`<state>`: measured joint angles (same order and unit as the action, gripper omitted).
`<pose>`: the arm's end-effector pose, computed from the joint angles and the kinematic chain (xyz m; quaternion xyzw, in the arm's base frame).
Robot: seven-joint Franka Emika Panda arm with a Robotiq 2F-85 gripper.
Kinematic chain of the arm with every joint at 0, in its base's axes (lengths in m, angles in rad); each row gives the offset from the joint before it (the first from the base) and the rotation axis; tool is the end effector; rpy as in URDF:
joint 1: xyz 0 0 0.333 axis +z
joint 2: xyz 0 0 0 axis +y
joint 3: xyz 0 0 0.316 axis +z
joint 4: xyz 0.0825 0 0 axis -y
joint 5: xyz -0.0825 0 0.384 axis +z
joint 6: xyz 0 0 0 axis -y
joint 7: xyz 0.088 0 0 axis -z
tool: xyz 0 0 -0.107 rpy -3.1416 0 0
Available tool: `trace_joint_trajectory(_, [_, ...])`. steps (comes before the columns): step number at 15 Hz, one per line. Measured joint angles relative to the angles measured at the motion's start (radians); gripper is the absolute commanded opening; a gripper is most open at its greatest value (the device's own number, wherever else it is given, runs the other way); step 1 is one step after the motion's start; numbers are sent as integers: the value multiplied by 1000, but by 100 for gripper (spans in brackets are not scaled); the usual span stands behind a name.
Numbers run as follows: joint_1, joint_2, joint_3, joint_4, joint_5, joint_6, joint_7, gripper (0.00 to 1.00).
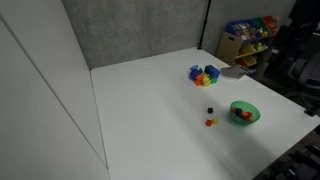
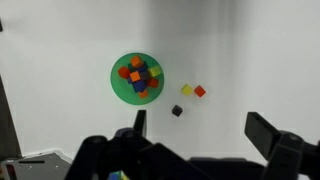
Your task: Pick up the small blue block from the table and put it in the green bowl
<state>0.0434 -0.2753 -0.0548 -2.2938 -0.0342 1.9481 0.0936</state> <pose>0.4556 -0.0084 0.4545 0.9984 -0.0443 -0.0350 0.0097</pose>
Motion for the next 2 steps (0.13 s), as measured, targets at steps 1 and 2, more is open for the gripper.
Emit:
trace_joint_trajectory(1, [0, -4, 0, 0, 0, -6, -3, 100])
trace_joint_trajectory(2, [-1, -6, 0, 0, 0, -9, -6, 100])
